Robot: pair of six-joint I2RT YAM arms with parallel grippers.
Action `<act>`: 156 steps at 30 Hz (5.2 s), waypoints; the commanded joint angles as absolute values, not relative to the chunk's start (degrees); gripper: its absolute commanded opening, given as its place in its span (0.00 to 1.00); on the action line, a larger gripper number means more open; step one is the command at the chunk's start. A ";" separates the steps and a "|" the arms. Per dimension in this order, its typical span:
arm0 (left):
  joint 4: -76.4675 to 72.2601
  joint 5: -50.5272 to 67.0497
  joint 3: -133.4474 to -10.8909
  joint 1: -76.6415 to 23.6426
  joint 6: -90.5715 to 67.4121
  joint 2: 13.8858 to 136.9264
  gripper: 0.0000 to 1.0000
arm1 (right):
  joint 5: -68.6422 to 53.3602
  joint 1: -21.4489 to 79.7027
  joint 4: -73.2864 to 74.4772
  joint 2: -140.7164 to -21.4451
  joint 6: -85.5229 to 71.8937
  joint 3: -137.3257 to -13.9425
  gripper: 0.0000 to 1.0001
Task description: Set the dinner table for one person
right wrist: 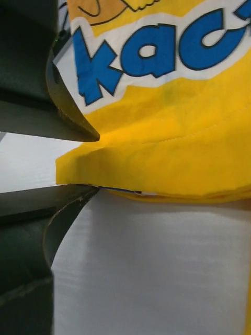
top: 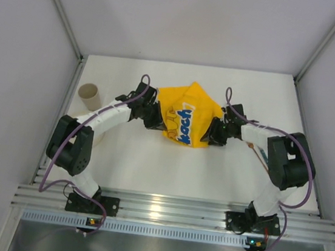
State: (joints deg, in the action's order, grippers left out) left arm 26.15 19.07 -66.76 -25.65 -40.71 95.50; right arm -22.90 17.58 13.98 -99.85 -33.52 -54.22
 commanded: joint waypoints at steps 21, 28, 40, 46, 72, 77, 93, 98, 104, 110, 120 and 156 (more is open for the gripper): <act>49.12 5.81 -93.96 -10.21 -26.46 95.64 0.00 | -20.83 -7.27 55.01 -104.96 -28.21 -109.29 0.00; 48.52 5.44 -68.17 -9.67 -27.58 78.95 0.00 | -22.15 -1.35 47.99 -84.68 -29.27 -73.42 0.00; 47.99 6.59 -49.30 -9.67 -35.24 66.61 0.00 | -16.45 4.75 52.12 -71.45 -22.85 -49.05 0.00; 50.53 5.98 -51.41 -9.76 -37.09 68.73 0.68 | -13.89 4.66 52.91 -72.78 -22.85 -48.07 0.80; 53.79 -17.41 -52.67 12.73 -51.33 65.39 0.98 | -15.74 5.80 60.73 -64.51 -24.61 -60.47 1.00; 43.79 -8.54 -43.96 17.84 -55.54 66.54 0.98 | -15.82 7.03 62.75 -64.16 -24.52 -60.56 1.00; 28.21 -11.86 -32.26 24.34 -53.70 68.73 0.93 | -12.39 9.67 65.48 -66.88 -22.76 -61.87 1.00; 27.08 -13.18 -29.71 25.75 -54.05 70.40 0.80 | -11.69 9.67 65.65 -67.32 -22.68 -62.05 1.00; 23.29 -12.48 -30.84 26.19 -50.81 73.12 0.07 | -10.20 9.76 65.83 -66.36 -22.68 -61.70 1.00; 30.65 -11.51 -34.54 26.19 -45.98 70.41 0.00 | -10.63 9.67 64.95 -65.57 -23.38 -61.79 1.00; 35.27 4.90 -35.95 22.06 -50.18 64.69 0.00 | -11.86 9.76 63.19 -64.60 -24.43 -59.33 1.00; 25.30 -2.97 -62.30 -25.66 -43.52 92.85 0.58 | -9.23 9.58 65.13 -58.80 -23.38 -55.63 1.00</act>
